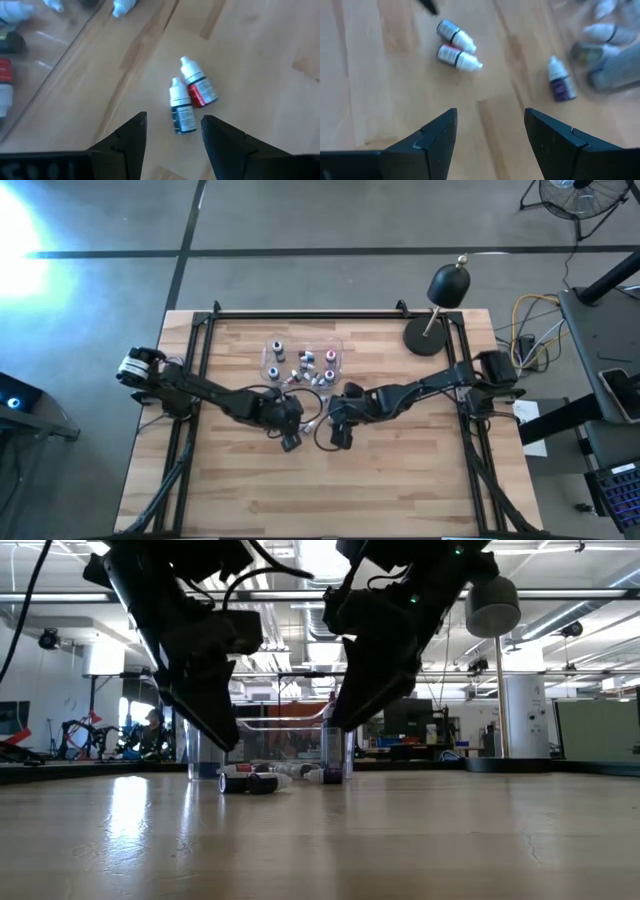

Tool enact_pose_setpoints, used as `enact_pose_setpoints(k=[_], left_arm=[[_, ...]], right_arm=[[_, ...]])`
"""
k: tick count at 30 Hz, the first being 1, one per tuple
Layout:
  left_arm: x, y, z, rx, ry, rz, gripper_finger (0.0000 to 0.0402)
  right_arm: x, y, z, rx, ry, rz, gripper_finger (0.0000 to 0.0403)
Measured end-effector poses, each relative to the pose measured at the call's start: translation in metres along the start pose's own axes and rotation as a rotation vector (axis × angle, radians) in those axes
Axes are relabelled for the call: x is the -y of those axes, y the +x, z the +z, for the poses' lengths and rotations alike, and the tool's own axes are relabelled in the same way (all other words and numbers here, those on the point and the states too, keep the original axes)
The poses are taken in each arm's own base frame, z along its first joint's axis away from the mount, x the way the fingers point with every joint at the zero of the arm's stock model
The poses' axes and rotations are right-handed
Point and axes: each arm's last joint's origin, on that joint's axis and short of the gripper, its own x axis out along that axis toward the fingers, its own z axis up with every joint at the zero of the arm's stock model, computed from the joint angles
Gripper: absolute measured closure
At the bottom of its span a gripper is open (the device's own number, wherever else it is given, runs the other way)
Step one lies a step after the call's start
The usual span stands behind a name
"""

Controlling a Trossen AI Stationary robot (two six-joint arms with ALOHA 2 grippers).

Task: Pick & Place food coloring
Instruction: Put the small red food coloring bottle into the transparent bin

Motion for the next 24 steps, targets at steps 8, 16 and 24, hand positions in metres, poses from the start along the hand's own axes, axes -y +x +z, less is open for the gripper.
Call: enact_pose_setpoints(k=[8,16,24], left_arm=[[-0.002,-0.008,-0.008,0.011,-0.008,0.023,0.0239],[-0.001,-0.009,-0.02,0.016,-0.04,0.042,0.0239],[-0.002,-0.009,-0.021,0.042,-0.058,0.07,0.0239]], right_arm=[[0.026,0.004,0.015,0.045,0.051,-0.036,0.0179],[0.048,0.006,0.023,0.051,0.048,-0.074,0.0179],[0.061,0.008,0.026,0.052,0.061,-0.095,0.0179]])
